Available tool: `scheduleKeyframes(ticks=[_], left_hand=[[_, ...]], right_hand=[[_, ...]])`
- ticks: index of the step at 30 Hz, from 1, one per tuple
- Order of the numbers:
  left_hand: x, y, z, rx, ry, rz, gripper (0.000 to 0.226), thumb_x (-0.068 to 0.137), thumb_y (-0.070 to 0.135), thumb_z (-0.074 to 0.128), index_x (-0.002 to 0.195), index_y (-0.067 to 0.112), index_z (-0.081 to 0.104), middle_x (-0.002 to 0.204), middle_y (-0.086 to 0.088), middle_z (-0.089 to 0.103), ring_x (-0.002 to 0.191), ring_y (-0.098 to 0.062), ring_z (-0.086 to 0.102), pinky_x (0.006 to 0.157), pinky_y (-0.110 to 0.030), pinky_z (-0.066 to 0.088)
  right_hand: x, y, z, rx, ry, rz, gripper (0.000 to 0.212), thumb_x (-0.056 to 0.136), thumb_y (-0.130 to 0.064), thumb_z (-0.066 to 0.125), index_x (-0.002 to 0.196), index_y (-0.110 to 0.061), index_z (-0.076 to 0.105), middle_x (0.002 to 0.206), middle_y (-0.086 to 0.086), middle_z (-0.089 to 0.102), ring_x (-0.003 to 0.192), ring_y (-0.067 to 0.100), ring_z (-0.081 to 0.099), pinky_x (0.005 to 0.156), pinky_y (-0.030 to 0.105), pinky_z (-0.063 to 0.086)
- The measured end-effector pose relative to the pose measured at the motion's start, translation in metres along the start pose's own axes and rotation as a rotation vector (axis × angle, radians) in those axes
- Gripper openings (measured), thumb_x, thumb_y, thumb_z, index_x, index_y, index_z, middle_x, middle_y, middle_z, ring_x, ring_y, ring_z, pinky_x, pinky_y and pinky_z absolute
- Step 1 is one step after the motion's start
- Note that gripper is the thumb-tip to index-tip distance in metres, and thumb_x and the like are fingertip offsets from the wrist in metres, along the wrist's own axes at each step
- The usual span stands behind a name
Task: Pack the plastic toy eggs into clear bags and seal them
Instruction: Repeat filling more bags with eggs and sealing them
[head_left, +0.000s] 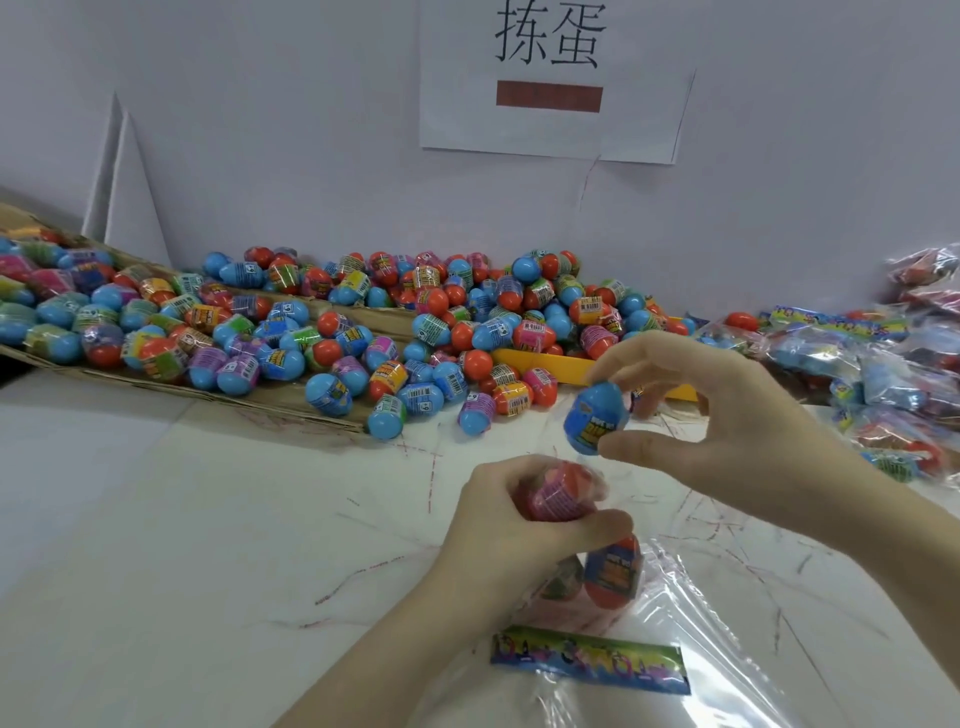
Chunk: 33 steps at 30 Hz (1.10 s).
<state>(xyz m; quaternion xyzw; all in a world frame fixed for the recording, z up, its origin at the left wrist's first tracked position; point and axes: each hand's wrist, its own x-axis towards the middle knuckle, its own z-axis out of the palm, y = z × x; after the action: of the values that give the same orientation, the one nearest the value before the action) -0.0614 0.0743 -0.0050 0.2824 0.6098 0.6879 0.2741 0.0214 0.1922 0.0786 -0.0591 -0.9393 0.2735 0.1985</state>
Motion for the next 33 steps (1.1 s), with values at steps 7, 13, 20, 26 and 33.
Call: scheduleKeyframes(ticks=[7, 13, 20, 26, 33], left_hand=[[-0.001, 0.003, 0.000, -0.007, -0.048, -0.052, 0.033, 0.057, 0.003, 0.085, 0.078, 0.024, 0.069, 0.083, 0.005, 0.074, 0.082, -0.010, 0.070, 0.073, -0.026, 0.057], [-0.002, 0.005, 0.000, -0.026, -0.053, -0.061, 0.034, 0.061, 0.001, 0.081, 0.085, 0.022, 0.068, 0.084, 0.003, 0.074, 0.086, -0.011, 0.070, 0.074, -0.026, 0.057], [0.000, 0.005, -0.002, -0.027, -0.003, -0.052, 0.028, 0.061, 0.005, 0.081, 0.081, 0.021, 0.069, 0.080, 0.008, 0.074, 0.075, -0.002, 0.068, 0.056, -0.010, 0.049], [0.000, 0.005, -0.003, -0.007, -0.011, -0.037, 0.029, 0.062, 0.006, 0.080, 0.086, 0.018, 0.071, 0.079, 0.005, 0.073, 0.073, -0.004, 0.067, 0.059, -0.013, 0.050], [-0.001, 0.005, -0.004, -0.028, -0.065, -0.025, 0.035, 0.060, 0.010, 0.081, 0.093, 0.011, 0.069, 0.081, 0.000, 0.073, 0.073, -0.007, 0.067, 0.061, -0.014, 0.051]], right_hand=[[-0.001, -0.004, 0.004, 0.076, -0.078, -0.036, 0.035, 0.076, -0.016, 0.068, 0.093, -0.038, 0.047, 0.098, -0.023, 0.054, 0.084, -0.004, 0.058, 0.077, 0.019, 0.047], [-0.002, -0.007, 0.003, 0.115, -0.091, -0.032, 0.030, 0.074, -0.027, 0.066, 0.095, -0.039, 0.047, 0.101, -0.023, 0.053, 0.066, 0.003, 0.060, 0.062, 0.013, 0.045], [0.003, -0.013, -0.009, -0.185, -0.139, -0.055, 0.029, 0.064, -0.039, 0.062, 0.088, -0.050, 0.050, 0.096, -0.024, 0.059, 0.079, 0.004, 0.056, 0.076, 0.021, 0.046], [0.008, -0.008, -0.017, -0.401, -0.241, -0.078, 0.023, 0.059, -0.062, 0.049, 0.081, -0.058, 0.048, 0.090, -0.036, 0.054, 0.090, 0.000, 0.035, 0.078, 0.025, 0.018], [0.010, 0.004, -0.017, -0.348, -0.366, -0.055, 0.040, 0.049, -0.078, 0.030, 0.076, -0.058, 0.051, 0.105, -0.045, 0.028, 0.101, -0.013, 0.017, 0.086, 0.024, 0.011]])
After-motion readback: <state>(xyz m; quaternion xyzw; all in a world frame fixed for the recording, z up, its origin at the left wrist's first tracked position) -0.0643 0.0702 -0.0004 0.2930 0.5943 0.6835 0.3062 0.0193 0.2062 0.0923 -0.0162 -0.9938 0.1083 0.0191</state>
